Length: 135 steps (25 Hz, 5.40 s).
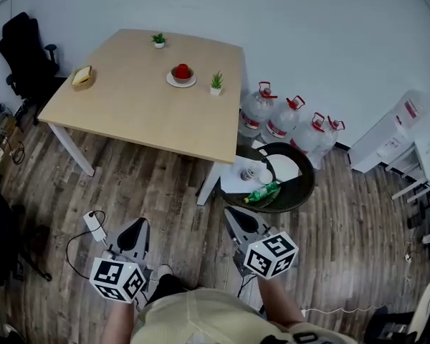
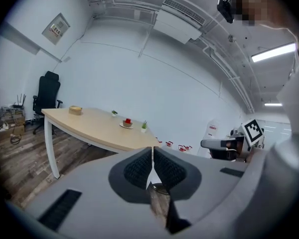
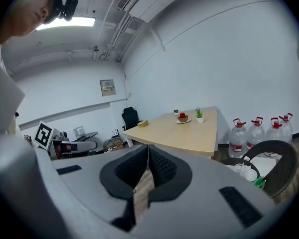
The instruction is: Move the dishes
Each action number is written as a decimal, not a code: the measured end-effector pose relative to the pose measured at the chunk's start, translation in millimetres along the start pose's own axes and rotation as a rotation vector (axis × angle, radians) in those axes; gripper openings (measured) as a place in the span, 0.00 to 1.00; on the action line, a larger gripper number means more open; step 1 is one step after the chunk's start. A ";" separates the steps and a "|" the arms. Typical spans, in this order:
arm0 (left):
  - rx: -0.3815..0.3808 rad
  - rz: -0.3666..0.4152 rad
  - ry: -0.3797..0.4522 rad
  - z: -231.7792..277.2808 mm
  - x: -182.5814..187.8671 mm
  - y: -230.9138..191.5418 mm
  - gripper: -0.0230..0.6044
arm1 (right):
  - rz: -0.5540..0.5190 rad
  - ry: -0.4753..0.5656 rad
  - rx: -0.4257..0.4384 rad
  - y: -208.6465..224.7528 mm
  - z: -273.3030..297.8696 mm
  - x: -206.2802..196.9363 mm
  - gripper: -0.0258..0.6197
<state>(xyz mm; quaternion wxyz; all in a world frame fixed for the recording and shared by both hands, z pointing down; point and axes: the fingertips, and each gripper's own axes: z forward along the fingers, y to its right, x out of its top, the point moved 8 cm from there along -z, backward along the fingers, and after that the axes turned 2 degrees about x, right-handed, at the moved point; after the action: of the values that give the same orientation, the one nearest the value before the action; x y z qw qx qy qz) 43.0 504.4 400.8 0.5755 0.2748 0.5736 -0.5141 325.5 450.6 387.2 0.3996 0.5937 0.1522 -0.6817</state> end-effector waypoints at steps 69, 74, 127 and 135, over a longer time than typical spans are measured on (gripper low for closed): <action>0.186 0.124 -0.029 342.2 155.1 -207.2 0.08 | -0.134 -0.069 0.127 213.7 412.5 190.5 0.37; 0.146 0.157 -0.049 379.7 166.1 -223.0 0.08 | -0.139 -0.063 0.066 231.3 430.1 201.1 0.38; -0.100 0.083 -0.234 574.5 165.1 -416.4 0.16 | -0.130 -0.294 -0.353 342.4 656.7 172.5 0.42; -0.119 0.108 -0.209 566.2 175.2 -413.5 0.16 | -0.187 -0.254 -0.379 332.0 646.1 182.2 0.42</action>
<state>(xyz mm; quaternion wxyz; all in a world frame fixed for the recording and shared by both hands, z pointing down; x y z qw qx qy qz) -150.9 -189.6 456.8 0.6744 0.2154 0.5243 -0.4733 126.5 -266.9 466.9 0.4551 0.4010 0.2800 -0.7441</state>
